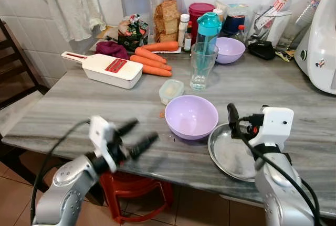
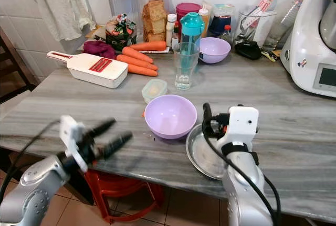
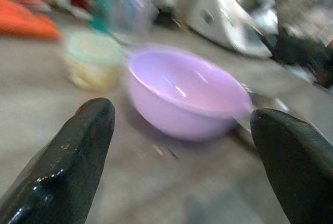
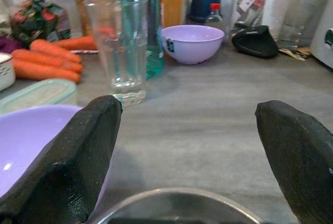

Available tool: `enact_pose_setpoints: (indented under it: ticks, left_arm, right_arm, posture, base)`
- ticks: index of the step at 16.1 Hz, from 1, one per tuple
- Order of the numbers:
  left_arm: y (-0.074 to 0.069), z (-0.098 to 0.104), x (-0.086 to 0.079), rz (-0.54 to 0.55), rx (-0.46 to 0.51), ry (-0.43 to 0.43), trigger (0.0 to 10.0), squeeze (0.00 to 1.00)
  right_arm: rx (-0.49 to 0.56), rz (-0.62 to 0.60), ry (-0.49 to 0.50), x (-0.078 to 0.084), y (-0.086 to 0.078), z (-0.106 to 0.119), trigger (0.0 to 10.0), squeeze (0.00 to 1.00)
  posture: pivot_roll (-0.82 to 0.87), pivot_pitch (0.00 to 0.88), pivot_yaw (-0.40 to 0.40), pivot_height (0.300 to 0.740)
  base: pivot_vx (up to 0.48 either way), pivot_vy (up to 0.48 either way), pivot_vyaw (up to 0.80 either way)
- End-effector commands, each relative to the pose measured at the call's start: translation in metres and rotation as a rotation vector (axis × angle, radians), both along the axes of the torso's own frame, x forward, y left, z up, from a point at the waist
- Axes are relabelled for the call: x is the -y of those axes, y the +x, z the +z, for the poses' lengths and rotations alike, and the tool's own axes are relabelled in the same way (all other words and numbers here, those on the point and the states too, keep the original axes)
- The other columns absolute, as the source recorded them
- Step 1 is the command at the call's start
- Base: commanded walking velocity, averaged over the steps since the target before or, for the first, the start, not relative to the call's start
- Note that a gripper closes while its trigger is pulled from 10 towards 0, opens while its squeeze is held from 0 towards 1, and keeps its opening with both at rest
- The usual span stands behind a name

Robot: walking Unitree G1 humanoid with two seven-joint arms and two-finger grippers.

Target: Setting the table

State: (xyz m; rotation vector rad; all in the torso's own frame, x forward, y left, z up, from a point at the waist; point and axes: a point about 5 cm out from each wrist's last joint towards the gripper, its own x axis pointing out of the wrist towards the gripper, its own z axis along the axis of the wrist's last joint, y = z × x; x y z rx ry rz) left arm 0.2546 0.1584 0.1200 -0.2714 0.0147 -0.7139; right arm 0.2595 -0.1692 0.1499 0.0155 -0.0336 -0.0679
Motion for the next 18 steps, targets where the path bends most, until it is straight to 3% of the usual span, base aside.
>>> enact_pose_setpoints:
  ticks: [1,3,6,7,11,18]
  left_arm:
    - [0.004,0.006,-0.01,0.106,0.047,0.023,10.0,0.0]
    - [0.004,0.008,-0.016,0.264,0.088,0.052,10.0,0.0]
    - [0.007,-0.002,-0.016,0.444,0.055,0.138,10.0,0.0]
    - [0.006,-0.005,-0.015,0.455,0.051,0.154,10.0,0.0]
    - [0.004,-0.015,-0.018,0.546,0.036,0.239,10.0,0.0]
    - [0.011,-0.017,-0.012,0.534,0.035,0.251,10.0,0.0]
  right_arm:
    - [0.032,-0.036,-0.002,0.004,0.002,0.004,10.0,0.0]
    - [0.09,0.028,0.018,0.0,0.005,0.007,10.0,0.0]
    - [0.099,0.036,0.033,-0.002,0.005,0.007,10.0,0.0]
    - [0.089,0.042,0.054,-0.002,0.004,0.005,10.0,0.0]
    - [0.113,0.021,-0.011,0.002,-0.007,-0.002,10.0,0.0]
    - [0.093,0.008,0.007,0.0,-0.01,-0.011,10.0,0.0]
  posture:
    - [-0.02,0.0,-0.002,0.74]
    - [-0.01,0.0,-0.004,0.74]
    - [-0.01,0.0,-0.004,0.74]
    - [-0.01,0.0,-0.004,0.74]
    - [0.0,0.0,0.007,0.74]
    - [0.0,0.0,0.015,0.74]
  base:
    - [0.0,0.0,0.0]
    - [0.0,0.0,0.0]
    - [0.0,0.0,0.0]
    - [0.0,0.0,0.0]
    - [0.0,0.0,0.0]
    - [0.0,0.0,-0.27]
